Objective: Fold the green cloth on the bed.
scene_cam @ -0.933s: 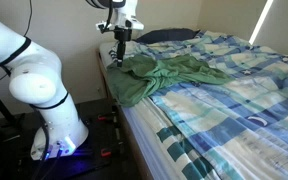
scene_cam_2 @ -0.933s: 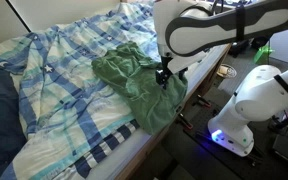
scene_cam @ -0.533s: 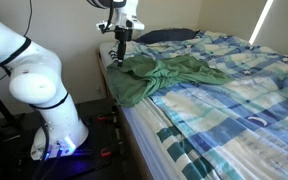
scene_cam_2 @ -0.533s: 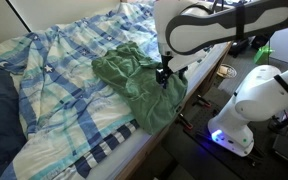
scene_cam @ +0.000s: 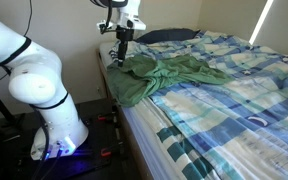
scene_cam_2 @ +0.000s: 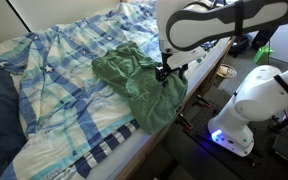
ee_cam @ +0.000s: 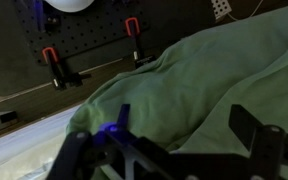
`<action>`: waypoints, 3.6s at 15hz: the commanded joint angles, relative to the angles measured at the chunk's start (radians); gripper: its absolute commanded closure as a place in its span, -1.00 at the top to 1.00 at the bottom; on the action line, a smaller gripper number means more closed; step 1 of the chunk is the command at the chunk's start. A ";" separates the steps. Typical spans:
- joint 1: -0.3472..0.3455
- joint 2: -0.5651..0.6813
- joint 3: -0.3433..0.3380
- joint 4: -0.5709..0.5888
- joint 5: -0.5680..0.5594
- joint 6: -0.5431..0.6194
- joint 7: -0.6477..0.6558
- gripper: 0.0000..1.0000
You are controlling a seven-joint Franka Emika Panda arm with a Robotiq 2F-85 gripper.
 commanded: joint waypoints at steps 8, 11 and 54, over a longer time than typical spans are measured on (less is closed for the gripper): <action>-0.009 0.075 -0.208 0.036 0.004 0.014 -0.449 1.00; -0.010 0.079 -0.215 0.058 -0.043 0.017 -0.513 1.00; -0.077 0.480 -0.382 0.169 0.267 0.354 -1.297 1.00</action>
